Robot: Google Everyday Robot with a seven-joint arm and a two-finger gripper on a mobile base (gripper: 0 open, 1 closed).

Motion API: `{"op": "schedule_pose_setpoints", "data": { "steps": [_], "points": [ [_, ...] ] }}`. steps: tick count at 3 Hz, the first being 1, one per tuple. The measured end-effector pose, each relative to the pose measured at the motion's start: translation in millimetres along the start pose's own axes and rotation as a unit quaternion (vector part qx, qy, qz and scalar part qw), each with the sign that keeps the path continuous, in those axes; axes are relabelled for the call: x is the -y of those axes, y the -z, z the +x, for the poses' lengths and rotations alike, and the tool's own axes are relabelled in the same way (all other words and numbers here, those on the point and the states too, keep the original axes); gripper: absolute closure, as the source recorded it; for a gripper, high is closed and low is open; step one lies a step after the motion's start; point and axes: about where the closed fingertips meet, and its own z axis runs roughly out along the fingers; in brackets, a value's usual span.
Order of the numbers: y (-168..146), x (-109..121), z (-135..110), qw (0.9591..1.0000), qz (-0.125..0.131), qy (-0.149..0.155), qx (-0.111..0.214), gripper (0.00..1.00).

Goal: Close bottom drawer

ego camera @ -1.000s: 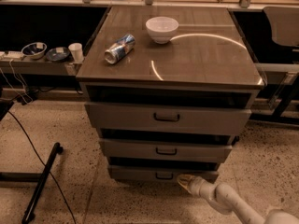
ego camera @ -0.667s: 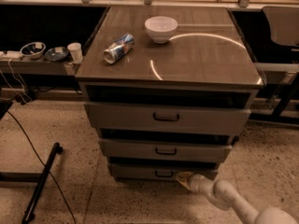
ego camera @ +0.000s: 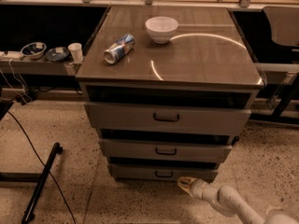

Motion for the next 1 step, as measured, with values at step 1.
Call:
{"op": "schedule_pose_setpoints", "data": {
  "steps": [1],
  "points": [
    [39.0,-59.9,3.2,0.9978,-0.046,0.027,0.04,1.0]
  ]
}}
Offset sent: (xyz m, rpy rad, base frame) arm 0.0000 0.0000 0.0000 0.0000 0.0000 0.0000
